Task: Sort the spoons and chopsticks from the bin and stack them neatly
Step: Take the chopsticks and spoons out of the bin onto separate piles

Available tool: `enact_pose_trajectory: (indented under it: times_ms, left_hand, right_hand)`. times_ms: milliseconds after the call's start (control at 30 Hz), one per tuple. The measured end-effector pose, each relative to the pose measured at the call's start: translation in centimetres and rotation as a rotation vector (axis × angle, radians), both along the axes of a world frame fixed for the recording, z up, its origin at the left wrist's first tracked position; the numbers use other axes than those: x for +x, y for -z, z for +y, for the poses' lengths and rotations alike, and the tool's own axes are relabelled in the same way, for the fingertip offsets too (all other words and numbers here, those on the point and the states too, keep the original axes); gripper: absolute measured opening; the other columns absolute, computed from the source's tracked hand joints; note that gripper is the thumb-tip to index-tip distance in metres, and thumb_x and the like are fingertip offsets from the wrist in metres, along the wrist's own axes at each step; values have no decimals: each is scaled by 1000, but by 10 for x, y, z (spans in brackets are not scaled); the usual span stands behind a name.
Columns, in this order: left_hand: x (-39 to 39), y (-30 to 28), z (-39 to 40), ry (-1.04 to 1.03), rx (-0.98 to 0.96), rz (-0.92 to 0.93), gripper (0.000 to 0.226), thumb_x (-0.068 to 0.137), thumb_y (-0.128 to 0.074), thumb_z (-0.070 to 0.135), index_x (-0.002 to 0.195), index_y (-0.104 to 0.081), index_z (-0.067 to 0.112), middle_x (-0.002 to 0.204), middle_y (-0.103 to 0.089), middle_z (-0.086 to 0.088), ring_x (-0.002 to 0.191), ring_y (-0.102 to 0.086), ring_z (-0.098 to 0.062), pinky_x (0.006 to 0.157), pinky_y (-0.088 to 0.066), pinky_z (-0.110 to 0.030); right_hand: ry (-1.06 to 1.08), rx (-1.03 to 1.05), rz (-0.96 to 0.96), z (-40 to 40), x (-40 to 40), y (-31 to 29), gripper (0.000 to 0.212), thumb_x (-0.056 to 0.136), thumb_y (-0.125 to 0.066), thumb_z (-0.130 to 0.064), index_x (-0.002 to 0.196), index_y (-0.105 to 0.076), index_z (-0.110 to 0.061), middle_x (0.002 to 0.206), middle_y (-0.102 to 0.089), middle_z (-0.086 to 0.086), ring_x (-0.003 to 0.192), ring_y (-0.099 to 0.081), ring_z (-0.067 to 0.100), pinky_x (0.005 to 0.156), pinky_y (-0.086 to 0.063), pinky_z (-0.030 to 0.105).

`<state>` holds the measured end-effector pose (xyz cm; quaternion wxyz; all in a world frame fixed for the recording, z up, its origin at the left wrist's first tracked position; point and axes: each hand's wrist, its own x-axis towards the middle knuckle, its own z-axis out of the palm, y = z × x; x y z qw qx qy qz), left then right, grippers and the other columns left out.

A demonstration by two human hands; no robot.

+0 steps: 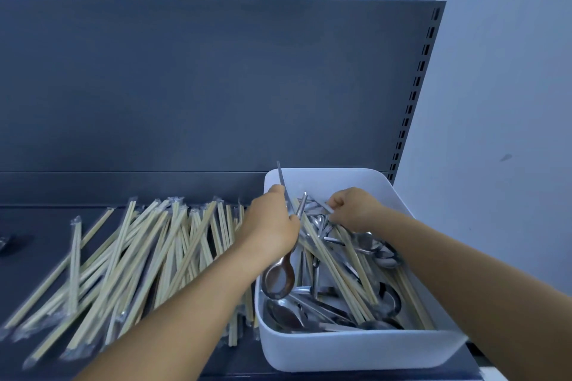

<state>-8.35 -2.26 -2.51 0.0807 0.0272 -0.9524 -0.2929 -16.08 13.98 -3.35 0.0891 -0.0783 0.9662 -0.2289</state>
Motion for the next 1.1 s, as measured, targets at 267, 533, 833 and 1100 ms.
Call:
enact_pose_trajectory:
  times_ms: [267, 533, 833, 1100]
  left_hand:
    - [-6, 10, -1, 17, -64, 82, 19, 89, -48, 15, 73, -38, 11, 123, -58, 0, 71, -50, -22, 60, -33, -29]
    - [-4, 10, -1, -3, 35, 89, 32, 87, -47, 14, 119, -50, 11, 83, -62, -3, 79, -57, -26, 74, -49, -35]
    - [-6, 4, 2, 0, 156, 101, 50, 89, -51, 14, 138, -40, 14, 88, -63, -2, 89, -59, -21, 76, -46, -27]
    - [-5, -33, 12, -69, 162, 263, 45, 87, -55, 14, 131, -46, 16, 69, -53, 10, 86, -56, -17, 70, -37, -23]
  right_hand:
    - [-277, 327, -9, -7, 3, 17, 29, 78, -64, -12, 106, -67, -19, 105, -63, 0, 95, -59, 19, 74, -44, 25]
    - [-28, 5, 202, -2, -5, -7, 20, 78, -66, -19, 61, -56, -16, 62, -49, 1, 57, -42, 17, 51, -32, 24]
    - [113, -470, 380, 22, 0, -36, 10, 79, -66, -20, 71, -72, -23, 63, -68, -4, 53, -54, 11, 53, -52, 30]
    - [3, -664, 348, 11, 20, -67, 16, 82, -61, -17, 68, -69, -18, 53, -59, 0, 30, -37, 7, 31, -27, 13]
